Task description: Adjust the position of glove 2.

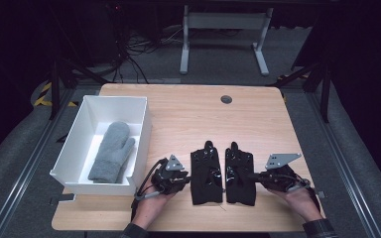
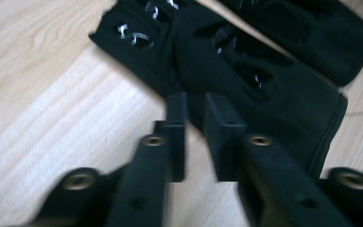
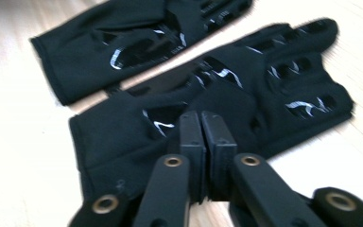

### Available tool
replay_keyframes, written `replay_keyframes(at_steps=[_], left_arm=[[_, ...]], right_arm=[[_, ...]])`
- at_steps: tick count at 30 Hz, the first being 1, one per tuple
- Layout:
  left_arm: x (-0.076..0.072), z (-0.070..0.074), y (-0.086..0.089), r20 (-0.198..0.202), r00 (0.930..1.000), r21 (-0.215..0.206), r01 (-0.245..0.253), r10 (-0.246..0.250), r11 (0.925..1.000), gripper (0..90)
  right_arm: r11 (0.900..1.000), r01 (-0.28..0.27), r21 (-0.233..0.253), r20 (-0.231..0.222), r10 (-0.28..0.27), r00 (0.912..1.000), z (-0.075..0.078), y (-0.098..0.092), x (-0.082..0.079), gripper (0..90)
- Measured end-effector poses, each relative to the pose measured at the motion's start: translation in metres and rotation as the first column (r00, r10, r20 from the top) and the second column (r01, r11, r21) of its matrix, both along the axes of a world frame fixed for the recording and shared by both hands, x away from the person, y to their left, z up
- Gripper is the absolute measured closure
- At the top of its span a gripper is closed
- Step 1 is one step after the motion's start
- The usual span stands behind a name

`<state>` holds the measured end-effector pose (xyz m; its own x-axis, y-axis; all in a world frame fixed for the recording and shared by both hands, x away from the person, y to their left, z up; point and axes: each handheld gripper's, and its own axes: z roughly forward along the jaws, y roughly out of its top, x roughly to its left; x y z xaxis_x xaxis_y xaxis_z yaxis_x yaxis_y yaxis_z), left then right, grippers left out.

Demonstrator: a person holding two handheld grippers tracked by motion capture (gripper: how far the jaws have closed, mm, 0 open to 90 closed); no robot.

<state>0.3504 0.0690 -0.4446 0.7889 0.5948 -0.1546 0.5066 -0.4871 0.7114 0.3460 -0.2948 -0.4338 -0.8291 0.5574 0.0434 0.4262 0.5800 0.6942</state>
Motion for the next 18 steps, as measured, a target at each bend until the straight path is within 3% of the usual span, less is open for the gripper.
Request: replay_keyframes(at_steps=[2,5,13,16,18], left_arm=[[0.004,0.003,-0.002,-0.007,1.0,-0.016,-0.006,0.006,0.9999,87.5],[0.009,0.004,-0.006,-0.013,0.9998,-0.027,-0.018,0.018,0.9995,87.0],[0.022,-0.006,-0.014,-0.06,0.9965,-0.014,-0.059,0.058,0.9981,67.2],[0.026,-0.012,-0.018,-0.081,0.9941,-0.009,-0.073,0.072,0.9973,64.9],[0.027,-0.017,-0.022,-0.087,0.9937,0.022,-0.069,0.07,0.9974,64.6]], right_arm=[[1.0,0.014,-0.007,-0.004,-0.014,0.9999,-0.002,-0.004,0.002,90.0],[0.999,0.029,-0.019,-0.007,-0.03,0.9995,-0.003,-0.009,0.004,90.0],[0.997,0.049,-0.051,-0.015,-0.05,0.9986,-0.008,-0.015,0.009,90.0],[0.997,0.053,-0.057,-0.019,-0.054,0.9983,-0.009,-0.016,0.011,90.0],[0.996,0.056,-0.071,-0.021,-0.057,0.9982,-0.01,-0.016,0.011,90.0]])
